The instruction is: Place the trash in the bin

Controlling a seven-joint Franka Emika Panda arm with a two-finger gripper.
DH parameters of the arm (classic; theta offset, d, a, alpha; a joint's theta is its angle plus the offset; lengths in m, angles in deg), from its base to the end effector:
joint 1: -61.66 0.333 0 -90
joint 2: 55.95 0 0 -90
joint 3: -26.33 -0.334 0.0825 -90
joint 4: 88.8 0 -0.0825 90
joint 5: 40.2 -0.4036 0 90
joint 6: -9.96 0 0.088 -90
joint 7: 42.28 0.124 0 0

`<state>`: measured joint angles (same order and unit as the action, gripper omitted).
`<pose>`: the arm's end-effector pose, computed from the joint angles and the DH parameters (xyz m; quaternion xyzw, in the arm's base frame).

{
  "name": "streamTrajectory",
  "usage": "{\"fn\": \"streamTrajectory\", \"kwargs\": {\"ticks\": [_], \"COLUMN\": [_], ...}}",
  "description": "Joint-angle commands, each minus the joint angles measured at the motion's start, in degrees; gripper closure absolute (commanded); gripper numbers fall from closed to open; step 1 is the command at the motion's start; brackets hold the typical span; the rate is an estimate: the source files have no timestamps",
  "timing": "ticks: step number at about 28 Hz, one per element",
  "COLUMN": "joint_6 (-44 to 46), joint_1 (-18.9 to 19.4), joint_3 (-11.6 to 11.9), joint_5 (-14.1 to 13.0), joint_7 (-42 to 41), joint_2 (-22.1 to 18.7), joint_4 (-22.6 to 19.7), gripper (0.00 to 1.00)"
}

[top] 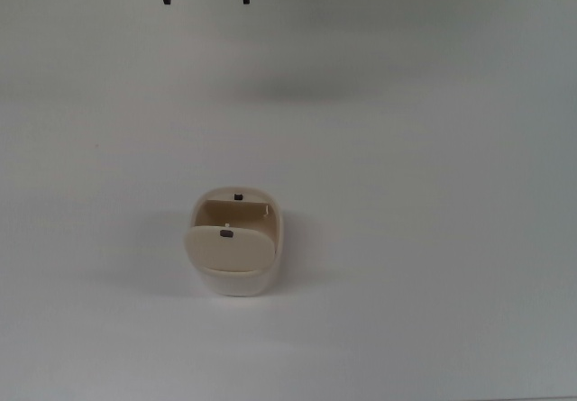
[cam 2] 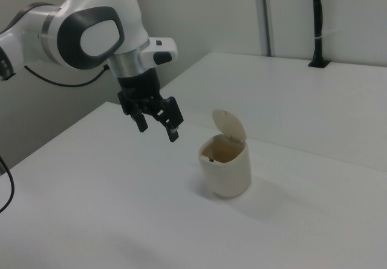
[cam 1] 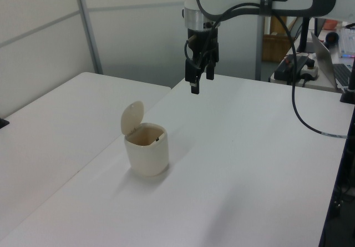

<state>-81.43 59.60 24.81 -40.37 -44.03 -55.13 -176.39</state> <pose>0.5827 -0.0052 0.6402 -0.9996 -0.0106 -0.0260 0.0012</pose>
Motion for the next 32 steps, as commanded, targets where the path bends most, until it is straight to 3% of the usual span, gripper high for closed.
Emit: {"fn": "streamTrajectory", "kwargs": {"ticks": [1, 7, 19, 32], "joint_6": [-1.95, -2.04, -2.12, -2.21], "joint_1": [-0.75, -0.31, -0.14, 2.85], "joint_3": [-1.29, -1.37, -1.46, -1.2], "joint_5": [0.96, 0.87, 0.61, 0.35], "joint_7": [-1.16, -0.89, -0.8, -0.37], "joint_2": [-3.45, -5.74, -5.13, -4.51], "joint_4": [-3.98, -6.8, -6.62, -6.8], "gripper": [0.0, 0.0, 0.0, 0.0]}}
